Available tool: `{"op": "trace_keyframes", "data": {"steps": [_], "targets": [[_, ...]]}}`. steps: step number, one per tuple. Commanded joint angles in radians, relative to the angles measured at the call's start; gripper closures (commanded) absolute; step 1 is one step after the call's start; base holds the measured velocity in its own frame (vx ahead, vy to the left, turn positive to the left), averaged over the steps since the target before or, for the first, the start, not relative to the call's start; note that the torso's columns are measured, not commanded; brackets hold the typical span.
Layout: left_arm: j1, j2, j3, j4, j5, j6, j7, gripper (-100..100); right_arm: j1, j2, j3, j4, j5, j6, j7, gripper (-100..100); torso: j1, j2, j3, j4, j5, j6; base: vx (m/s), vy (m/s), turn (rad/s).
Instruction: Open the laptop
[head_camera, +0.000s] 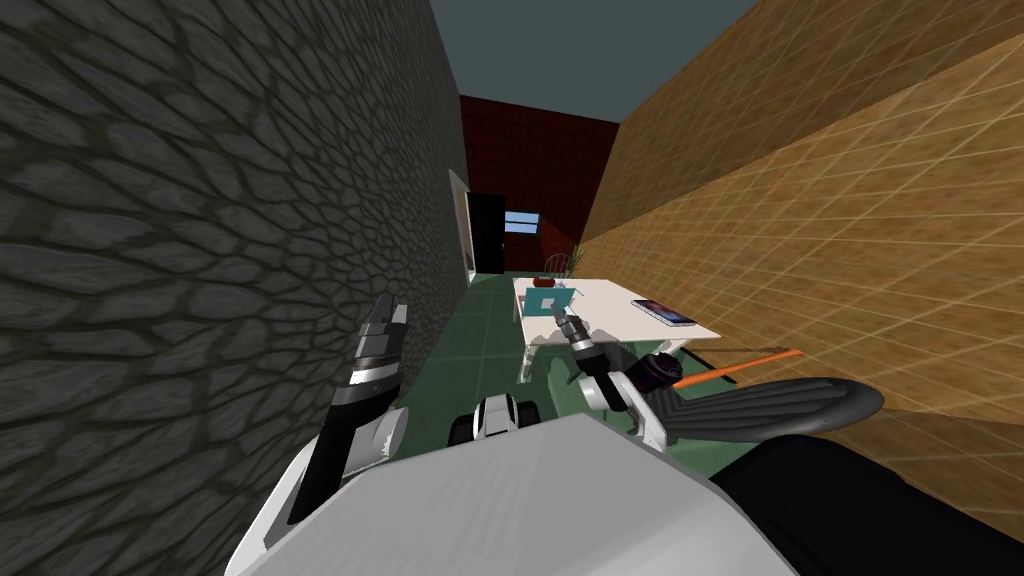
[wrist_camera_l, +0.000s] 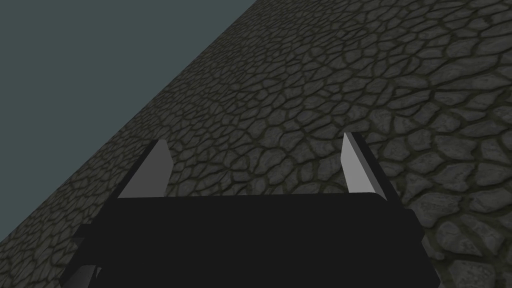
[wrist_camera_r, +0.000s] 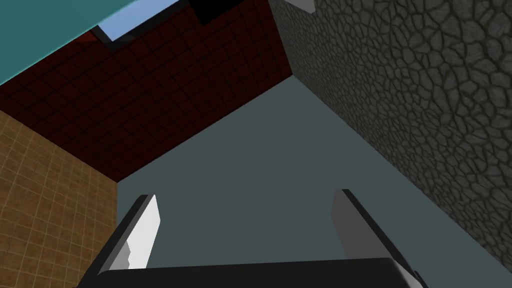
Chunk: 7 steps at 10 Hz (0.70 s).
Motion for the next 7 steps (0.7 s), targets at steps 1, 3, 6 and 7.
{"op": "trace_keyframes", "data": {"steps": [1,3,6,7], "targets": [[0.0,0.0,0.0,0.0,0.0,0.0,0.0,0,-0.003,-0.005,0.0,0.004,0.032,0.035,0.06,-100,0.0,0.001,0.001,0.0,0.0,0.0,0.042,0.04,0.017],[0.0,0.0,0.0,0.0,0.0,0.0,0.0,0,-0.006,-0.012,-0.001,0.009,0.058,0.063,0.104,-100,-0.001,0.0,0.001,0.0,0.0,0.0,0.063,0.042,0.029],[0.0,0.0,0.0,0.0,0.0,0.0,0.0,0,-0.012,-0.029,-0.003,0.022,0.112,0.122,0.192,-100,0.001,-0.001,-0.001,0.0,0.0,0.0,0.075,0.054,0.037],[0.0,0.0,0.0,0.0,0.0,0.0,0.0,0,-0.016,-0.039,-0.004,0.03,0.138,0.152,0.224,-100,0.0,0.0,0.0,0.0,0.0,0.0,0.079,0.058,0.035]]}}
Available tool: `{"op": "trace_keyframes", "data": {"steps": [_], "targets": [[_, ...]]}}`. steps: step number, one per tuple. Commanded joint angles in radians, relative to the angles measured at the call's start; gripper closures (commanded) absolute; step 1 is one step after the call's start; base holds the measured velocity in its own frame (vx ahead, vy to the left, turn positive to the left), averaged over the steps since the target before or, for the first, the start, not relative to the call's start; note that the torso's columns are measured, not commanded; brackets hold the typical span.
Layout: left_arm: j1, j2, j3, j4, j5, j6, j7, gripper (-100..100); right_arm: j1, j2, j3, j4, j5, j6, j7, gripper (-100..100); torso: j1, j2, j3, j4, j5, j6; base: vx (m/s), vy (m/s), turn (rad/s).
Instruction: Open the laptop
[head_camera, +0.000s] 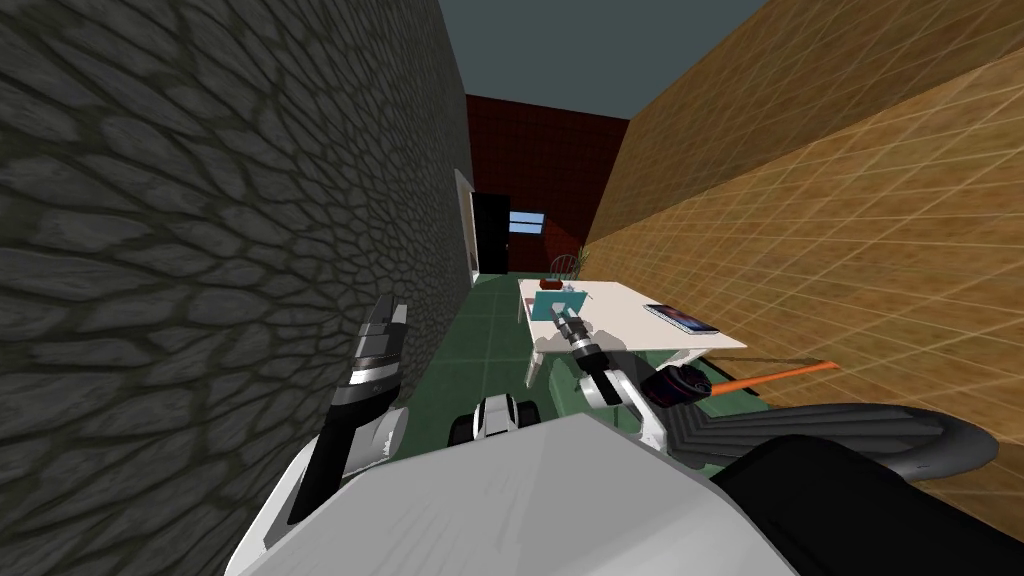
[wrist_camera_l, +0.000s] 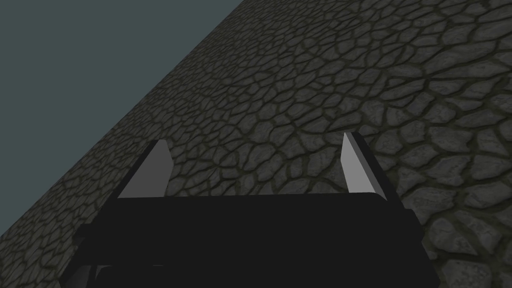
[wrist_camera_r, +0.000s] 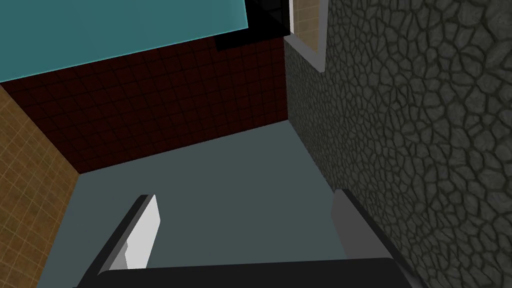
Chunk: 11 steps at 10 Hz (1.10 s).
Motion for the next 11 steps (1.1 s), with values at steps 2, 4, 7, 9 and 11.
{"op": "trace_keyframes", "data": {"steps": [2,4,7,9,11], "targets": [[0.0,0.0,0.0,0.0,0.0,0.0,0.0,0,-0.01,-0.024,-0.004,0.024,0.057,0.059,0.098,-100,-0.001,0.001,0.001,0.0,0.0,0.0,0.059,0.037,0.033],[0.0,0.0,0.0,0.0,0.0,0.0,0.0,0,-0.014,-0.036,-0.005,0.032,0.083,0.088,0.144,-100,-0.001,0.001,0.001,0.0,0.0,0.0,0.048,0.039,0.024],[0.0,0.0,0.0,0.0,0.0,0.0,0.0,0,-0.021,-0.064,-0.006,0.049,0.134,0.145,0.216,-100,0.0,-0.001,-0.001,0.0,0.0,0.0,0.074,0.048,0.04],[0.0,0.0,0.0,0.0,0.0,0.0,0.0,0,-0.024,-0.078,-0.007,0.057,0.158,0.172,0.269,-100,0.0,0.0,0.0,0.0,0.0,0.0,0.065,0.053,0.024],[0.0,0.0,0.0,0.0,0.0,0.0,0.0,0,-0.027,-0.094,-0.008,0.064,0.181,0.198,0.31,-100,0.0,0.0,0.001,0.0,0.0,0.0,0.07,0.052,0.035]]}}
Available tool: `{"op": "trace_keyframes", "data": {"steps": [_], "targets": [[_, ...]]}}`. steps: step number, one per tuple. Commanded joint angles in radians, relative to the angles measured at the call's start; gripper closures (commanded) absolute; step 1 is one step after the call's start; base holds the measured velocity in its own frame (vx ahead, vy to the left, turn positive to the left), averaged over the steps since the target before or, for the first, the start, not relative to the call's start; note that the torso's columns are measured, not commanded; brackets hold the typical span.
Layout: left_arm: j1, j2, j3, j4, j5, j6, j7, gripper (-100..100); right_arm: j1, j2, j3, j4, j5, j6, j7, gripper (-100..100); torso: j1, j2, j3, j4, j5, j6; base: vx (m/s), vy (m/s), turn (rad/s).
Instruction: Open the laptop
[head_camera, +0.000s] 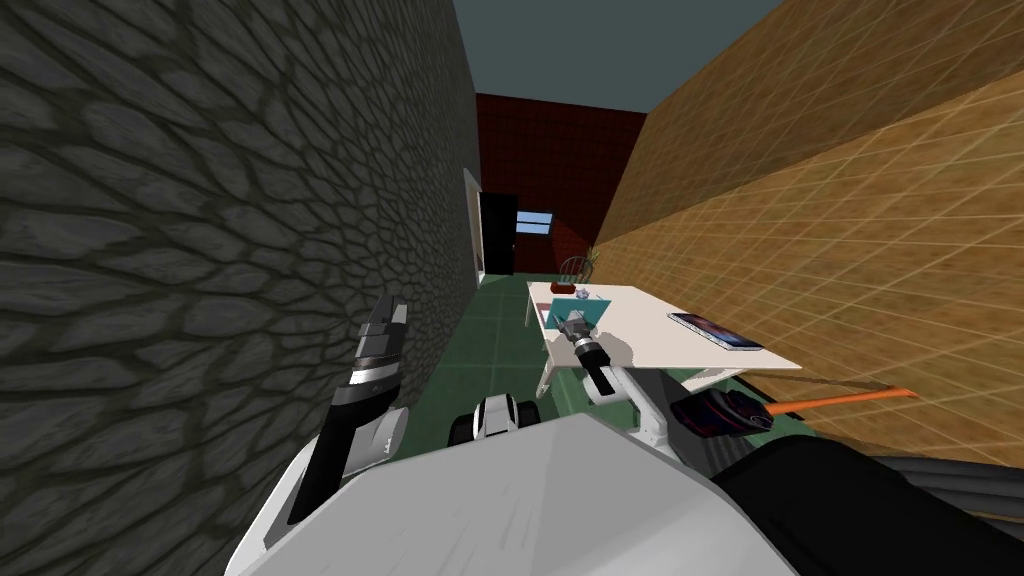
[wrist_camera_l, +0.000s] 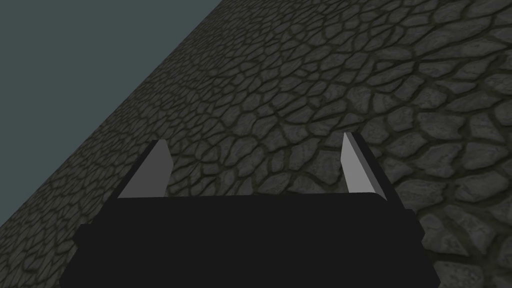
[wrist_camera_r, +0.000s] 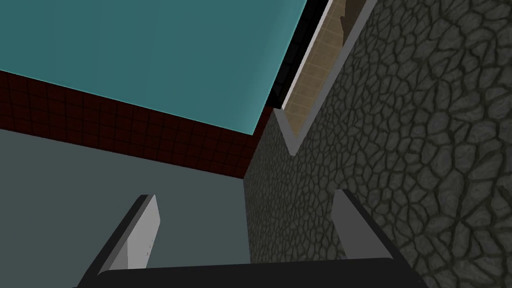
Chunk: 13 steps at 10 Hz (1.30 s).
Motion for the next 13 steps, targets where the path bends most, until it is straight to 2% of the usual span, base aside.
{"op": "trace_keyframes", "data": {"steps": [1,2,3,6,10,11,12,13], "targets": [[0.0,0.0,0.0,0.0,0.0,0.0,0.0,0,-0.005,-0.028,-0.004,0.014,0.034,0.042,0.07,-100,-0.002,0.0,0.0,0.0,0.0,0.0,0.073,0.038,0.028],[0.0,0.0,0.0,0.0,0.0,0.0,0.0,0,-0.008,-0.043,-0.005,0.02,0.055,0.065,0.097,-100,-0.001,-0.001,0.0,0.0,0.0,0.0,0.083,0.035,0.046],[0.0,0.0,0.0,0.0,0.0,0.0,0.0,0,-0.008,-0.043,-0.005,0.02,0.055,0.065,0.104,-100,-0.001,-0.001,-0.001,0.0,0.0,0.0,0.056,0.03,0.018],[0.0,0.0,0.0,0.0,0.0,0.0,0.0,0,-0.015,-0.087,-0.007,0.034,0.107,0.123,0.19,-100,0.0,-0.001,0.0,0.0,0.0,0.0,0.064,0.042,0.034],[0.0,0.0,0.0,0.0,0.0,0.0,0.0,0,-0.02,-0.139,-0.008,0.043,0.157,0.177,0.272,-100,-0.001,0.001,0.0,0.0,0.0,0.0,0.061,0.042,0.026],[0.0,0.0,0.0,0.0,0.0,0.0,0.0,0,-0.02,-0.126,-0.01,0.046,0.152,0.162,0.256,-100,-0.001,0.001,0.0,0.0,0.0,0.0,0.024,0.013,0.004],[0.0,0.0,0.0,0.0,0.0,0.0,0.0,0,-0.01,-0.152,-0.014,0.024,0.133,0.19,0.261,-100,-0.002,0.001,0.001,0.0,0.0,0.0,0.101,-0.018,0.058],[0.0,0.0,0.0,0.0,0.0,0.0,0.0,0,-0.012,-0.142,-0.013,0.032,0.141,0.176,0.26,-100,-0.003,-0.003,-0.002,-0.001,-0.001,0.0,0.064,-0.015,0.018]]}}
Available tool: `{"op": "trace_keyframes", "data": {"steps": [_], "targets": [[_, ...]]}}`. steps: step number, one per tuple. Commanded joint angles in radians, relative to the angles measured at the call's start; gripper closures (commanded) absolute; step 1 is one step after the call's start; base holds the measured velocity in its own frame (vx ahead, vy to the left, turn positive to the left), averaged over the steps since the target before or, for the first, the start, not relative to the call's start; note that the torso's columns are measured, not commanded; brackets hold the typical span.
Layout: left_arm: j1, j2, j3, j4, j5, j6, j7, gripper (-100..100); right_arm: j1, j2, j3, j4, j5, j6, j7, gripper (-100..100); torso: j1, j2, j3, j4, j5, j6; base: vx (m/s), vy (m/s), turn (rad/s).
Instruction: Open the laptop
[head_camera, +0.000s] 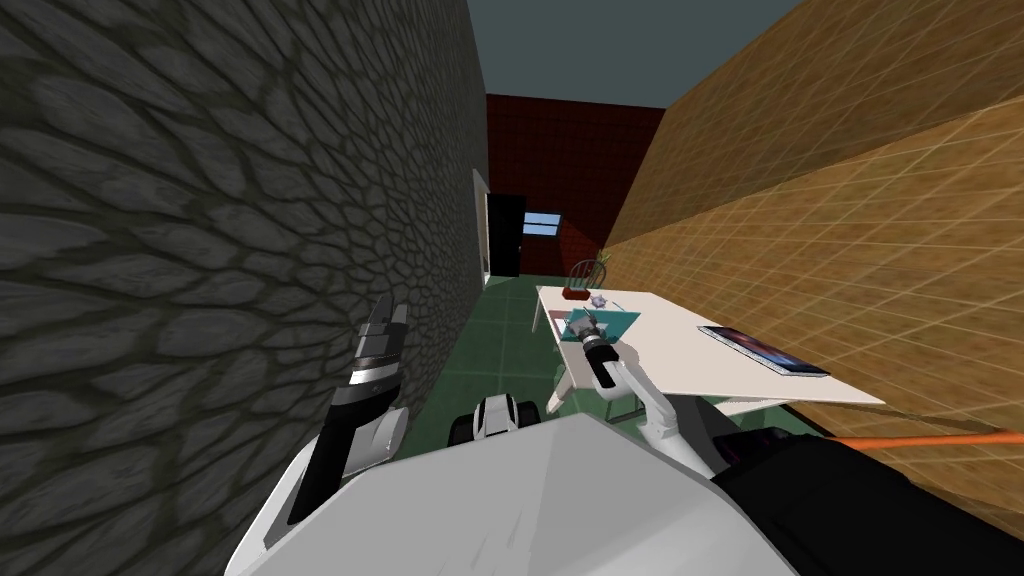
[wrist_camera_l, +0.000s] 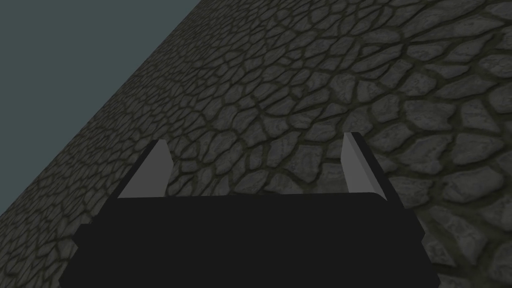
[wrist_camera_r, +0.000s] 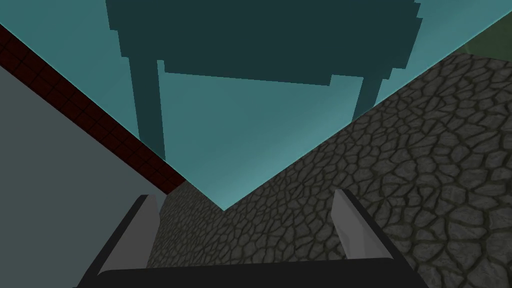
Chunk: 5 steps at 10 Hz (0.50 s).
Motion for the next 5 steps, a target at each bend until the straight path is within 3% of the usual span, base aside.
{"op": "trace_keyframes", "data": {"steps": [1,2,3,4,5], "targets": [[0.0,0.0,0.0,0.0,0.0,0.0,0.0,0,0.001,-0.002,-0.001,-0.002,-0.002,0.004,0.0,100,0.001,0.002,0.001,0.0,0.0,0.0,0.012,-0.009,-0.021],[0.0,0.0,0.0,0.0,0.0,0.0,0.0,0,0.037,-0.053,-0.01,-0.054,-0.051,0.054,0.001,100,0.002,0.003,0.002,-0.002,-0.002,-0.002,0.059,-0.023,0.018],[0.0,0.0,0.0,0.0,0.0,0.0,0.0,0,0.037,-0.054,-0.01,-0.056,-0.052,0.059,0.001,100,0.002,0.0,0.0,-0.002,-0.002,-0.001,0.066,-0.021,0.021],[0.0,0.0,0.0,0.0,0.0,0.0,0.0,0,0.076,-0.098,-0.015,-0.1,-0.096,0.096,0.002,100,0.001,-0.001,-0.001,-0.002,-0.001,-0.001,0.092,-0.018,0.027],[0.0,0.0,0.0,0.0,0.0,0.0,0.0,0,0.076,-0.105,-0.015,-0.107,-0.103,0.115,0.002,100,0.001,-0.002,-0.002,-0.001,0.0,0.0,0.082,-0.009,0.008]]}}
